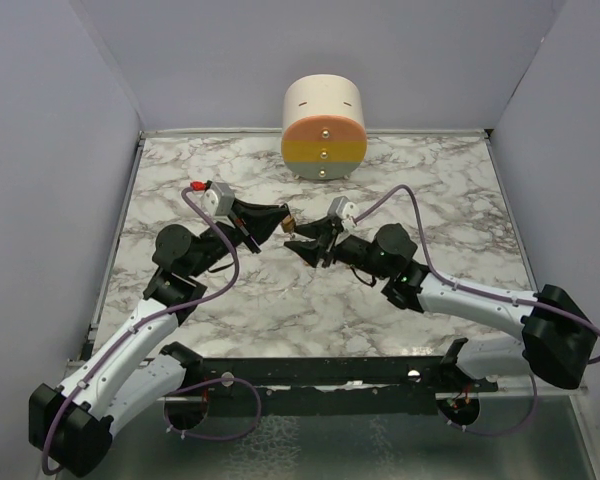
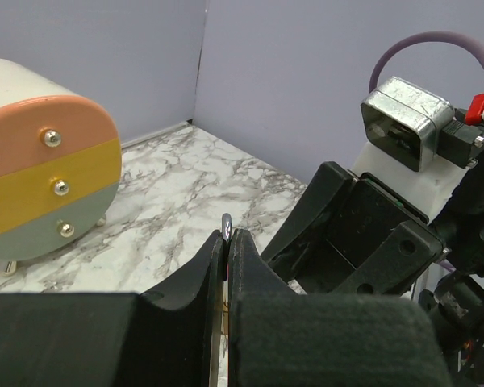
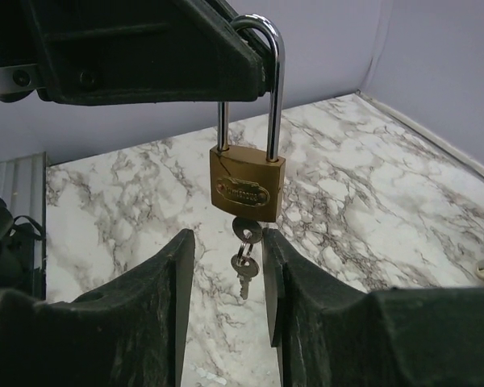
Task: Lock with the key
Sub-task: Lock the lock.
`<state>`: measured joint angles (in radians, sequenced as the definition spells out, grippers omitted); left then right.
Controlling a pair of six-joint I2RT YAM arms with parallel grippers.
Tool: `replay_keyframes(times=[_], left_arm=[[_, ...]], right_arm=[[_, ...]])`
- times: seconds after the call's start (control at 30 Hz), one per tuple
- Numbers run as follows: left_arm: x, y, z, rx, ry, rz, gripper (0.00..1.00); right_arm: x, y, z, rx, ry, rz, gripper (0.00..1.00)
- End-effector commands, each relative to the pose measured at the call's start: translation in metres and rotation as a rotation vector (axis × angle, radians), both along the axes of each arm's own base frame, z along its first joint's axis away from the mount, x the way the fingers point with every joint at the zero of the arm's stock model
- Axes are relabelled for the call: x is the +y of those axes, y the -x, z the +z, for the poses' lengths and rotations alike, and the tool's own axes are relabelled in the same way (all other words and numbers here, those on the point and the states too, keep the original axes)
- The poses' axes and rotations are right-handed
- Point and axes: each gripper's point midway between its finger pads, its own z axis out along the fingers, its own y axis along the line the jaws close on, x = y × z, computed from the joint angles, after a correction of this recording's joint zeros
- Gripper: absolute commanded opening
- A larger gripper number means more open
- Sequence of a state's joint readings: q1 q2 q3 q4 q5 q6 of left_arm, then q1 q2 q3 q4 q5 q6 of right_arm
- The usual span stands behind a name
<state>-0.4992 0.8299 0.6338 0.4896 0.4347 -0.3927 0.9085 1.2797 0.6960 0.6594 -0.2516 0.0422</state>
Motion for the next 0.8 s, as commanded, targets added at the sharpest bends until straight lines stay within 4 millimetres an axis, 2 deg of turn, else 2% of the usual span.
replay_keyframes(times=[0.0,0.03,0.1,0.13,0.3,0.47,0.6,0.77], left_arm=[[0.001,0.008,0.02,-0.046,0.038,-0.027,0.0],[0.001,0.008,0.02,-0.045,0.04,-0.029,0.0],[0.001,0.01,0.023,-0.05,0.045,-0.029,0.0],[0.002,0.01,0.024,-0.053,0.047,-0.026,0.0],[0.005,0.011,0.032,-0.075,0.057,-0.012,0.0],[0.012,0.0,0.033,-0.083,0.06,0.059,0.0],[0.016,-0.005,0.043,-0.103,0.072,0.09,0.0],[0.022,-0.005,0.065,-0.149,0.108,0.124,0.0]], right_arm=[[0.012,0.004,0.022,-0.025,-0.07,0.063,0.35],[0.013,0.002,0.021,-0.02,-0.071,0.057,0.3],[0.015,-0.002,0.02,-0.011,-0.071,0.044,0.08],[0.015,-0.004,0.02,-0.008,-0.071,0.036,0.02],[0.015,-0.008,0.014,0.0,-0.068,0.015,0.01],[0.016,-0.005,0.0,0.022,-0.037,0.034,0.01],[0.018,0.002,-0.019,0.068,-0.008,0.069,0.01],[0.02,0.01,-0.045,0.117,0.026,0.095,0.01]])
